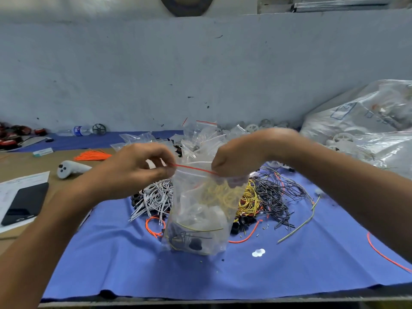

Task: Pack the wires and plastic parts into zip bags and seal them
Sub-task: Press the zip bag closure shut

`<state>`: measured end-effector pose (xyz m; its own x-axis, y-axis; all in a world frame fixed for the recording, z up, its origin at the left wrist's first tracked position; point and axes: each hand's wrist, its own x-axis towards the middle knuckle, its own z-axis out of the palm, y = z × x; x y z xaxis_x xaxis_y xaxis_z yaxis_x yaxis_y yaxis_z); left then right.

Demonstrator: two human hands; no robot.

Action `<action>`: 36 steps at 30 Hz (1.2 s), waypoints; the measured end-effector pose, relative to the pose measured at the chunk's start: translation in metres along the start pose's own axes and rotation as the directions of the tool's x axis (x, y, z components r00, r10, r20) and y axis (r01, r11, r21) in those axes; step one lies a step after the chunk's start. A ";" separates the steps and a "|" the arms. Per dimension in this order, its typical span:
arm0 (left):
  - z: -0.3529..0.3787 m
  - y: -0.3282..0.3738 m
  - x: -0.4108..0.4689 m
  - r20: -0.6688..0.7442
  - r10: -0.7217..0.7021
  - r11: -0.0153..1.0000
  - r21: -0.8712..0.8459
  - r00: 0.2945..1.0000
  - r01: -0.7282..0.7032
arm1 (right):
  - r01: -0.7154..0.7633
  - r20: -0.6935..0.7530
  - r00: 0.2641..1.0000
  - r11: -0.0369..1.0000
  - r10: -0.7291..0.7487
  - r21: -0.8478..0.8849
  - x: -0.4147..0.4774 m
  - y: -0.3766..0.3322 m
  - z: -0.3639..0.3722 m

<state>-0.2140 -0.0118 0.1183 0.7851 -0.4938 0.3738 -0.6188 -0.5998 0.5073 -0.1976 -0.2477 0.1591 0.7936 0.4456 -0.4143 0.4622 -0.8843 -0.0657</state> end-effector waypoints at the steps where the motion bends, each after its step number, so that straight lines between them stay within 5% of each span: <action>1: 0.002 -0.002 -0.002 -0.011 -0.016 0.998 -0.065 1.000 0.015 | -0.001 -0.016 1.000 0.997 0.002 0.083 -0.003 0.002 -0.004; 7: 0.017 -0.013 -0.008 -0.148 -0.170 0.891 -0.445 0.974 0.088 | 0.050 -0.269 0.962 0.998 -0.039 0.032 -0.007 0.006 -0.007; 12: 0.026 -0.016 -0.005 -0.169 -0.200 0.869 -0.485 0.965 0.095 | 0.220 -0.634 0.748 0.975 -0.196 -0.041 0.006 0.000 0.000; 25: 0.036 -0.016 -0.012 -0.252 -0.172 0.895 -0.444 0.952 0.045 | 0.387 -0.621 0.708 0.920 -0.337 -0.058 0.027 -0.019 0.016; 36: 0.039 -0.015 -0.013 -0.242 -0.086 0.992 -0.113 0.966 0.060 | 0.407 -0.601 0.747 0.911 -0.285 0.073 0.022 -0.009 0.021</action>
<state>-0.2155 -0.0206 0.0759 0.8183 -0.2734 0.5056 -0.5638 -0.5532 0.6133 -0.1925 -0.2325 0.1315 0.6987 0.6685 0.2550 0.7146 -0.6343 -0.2949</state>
